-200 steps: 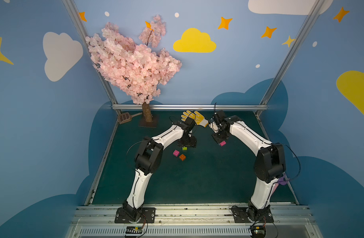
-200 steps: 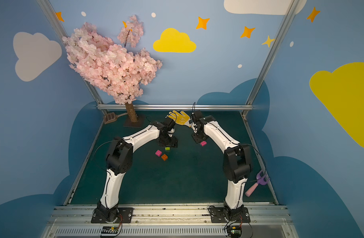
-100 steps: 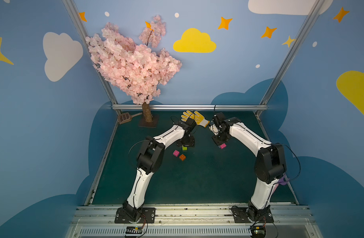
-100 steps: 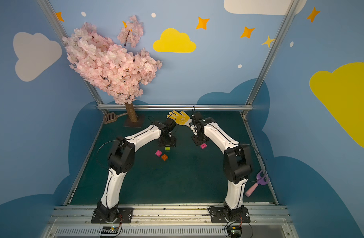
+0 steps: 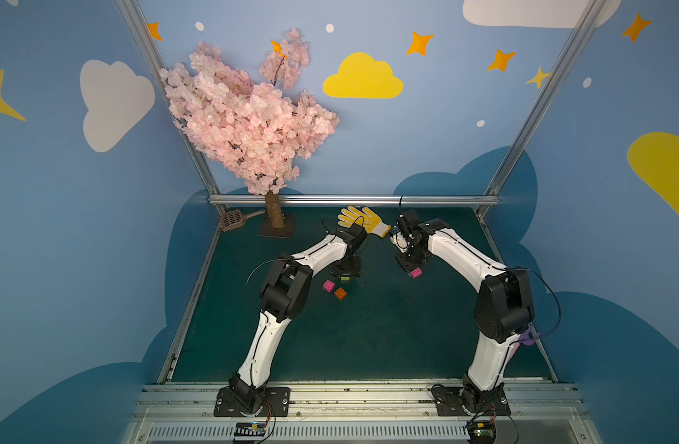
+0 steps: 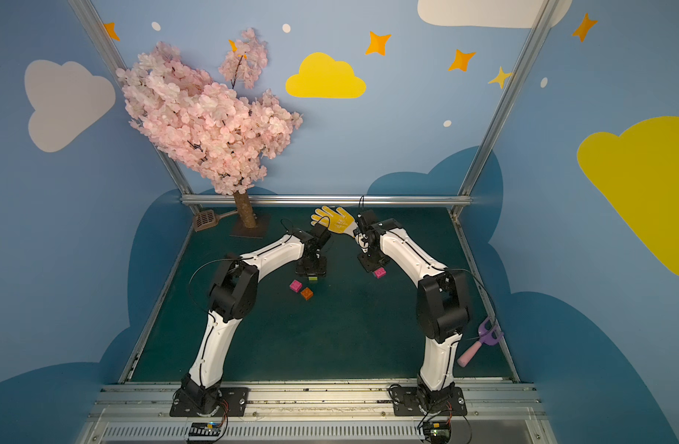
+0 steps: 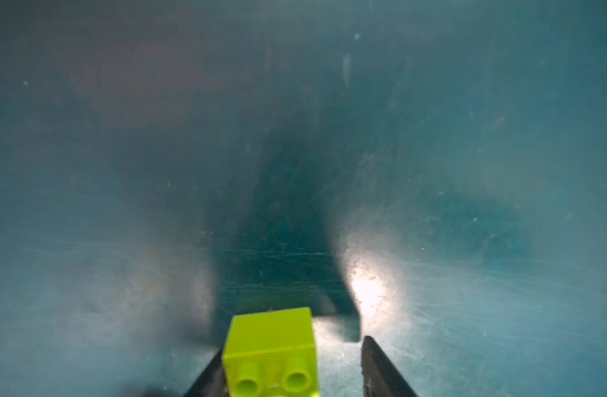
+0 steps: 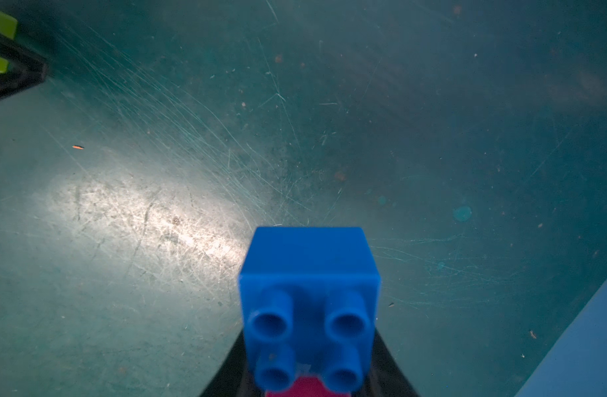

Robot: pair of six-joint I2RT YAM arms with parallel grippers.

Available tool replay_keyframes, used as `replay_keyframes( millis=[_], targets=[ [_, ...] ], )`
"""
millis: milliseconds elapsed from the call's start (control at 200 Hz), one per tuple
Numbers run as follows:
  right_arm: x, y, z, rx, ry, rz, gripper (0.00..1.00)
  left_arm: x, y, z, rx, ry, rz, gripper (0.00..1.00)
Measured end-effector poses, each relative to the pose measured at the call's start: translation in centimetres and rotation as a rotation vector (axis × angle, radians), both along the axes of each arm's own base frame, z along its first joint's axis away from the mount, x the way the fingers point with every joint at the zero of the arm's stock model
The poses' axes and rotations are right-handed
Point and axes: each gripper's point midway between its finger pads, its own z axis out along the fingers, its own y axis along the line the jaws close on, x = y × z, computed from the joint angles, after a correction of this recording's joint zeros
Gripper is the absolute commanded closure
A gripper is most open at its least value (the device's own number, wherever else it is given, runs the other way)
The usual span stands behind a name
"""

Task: Assemble the letter y with lego
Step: Pick up the lego brick from the center of the board.

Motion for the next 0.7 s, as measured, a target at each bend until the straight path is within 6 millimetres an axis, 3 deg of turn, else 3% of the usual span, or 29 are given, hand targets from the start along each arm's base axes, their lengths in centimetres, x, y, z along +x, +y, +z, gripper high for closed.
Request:
replay_keyframes(
  millis=[325,471,576,701],
  targets=[
    [-0.3,0.1,0.0,-0.003,0.008,0.006,0.91,0.0,0.0,0.0,-0.002,-0.001,0.013,0.64],
    [-0.3,0.1,-0.1,-0.004,0.009,0.005,0.91,-0.2,-0.3,0.0,0.007,-0.010,0.007,0.65],
    [-0.4,0.1,-0.1,-0.005,0.010,-0.001,0.91,-1.7,-0.8,0.2,0.022,-0.009,-0.016,0.65],
    [-0.5,-0.3,-0.4,-0.011,0.017,-0.024,0.91,-4.9,-2.2,1.6,0.023,-0.013,-0.052,0.65]
  ],
)
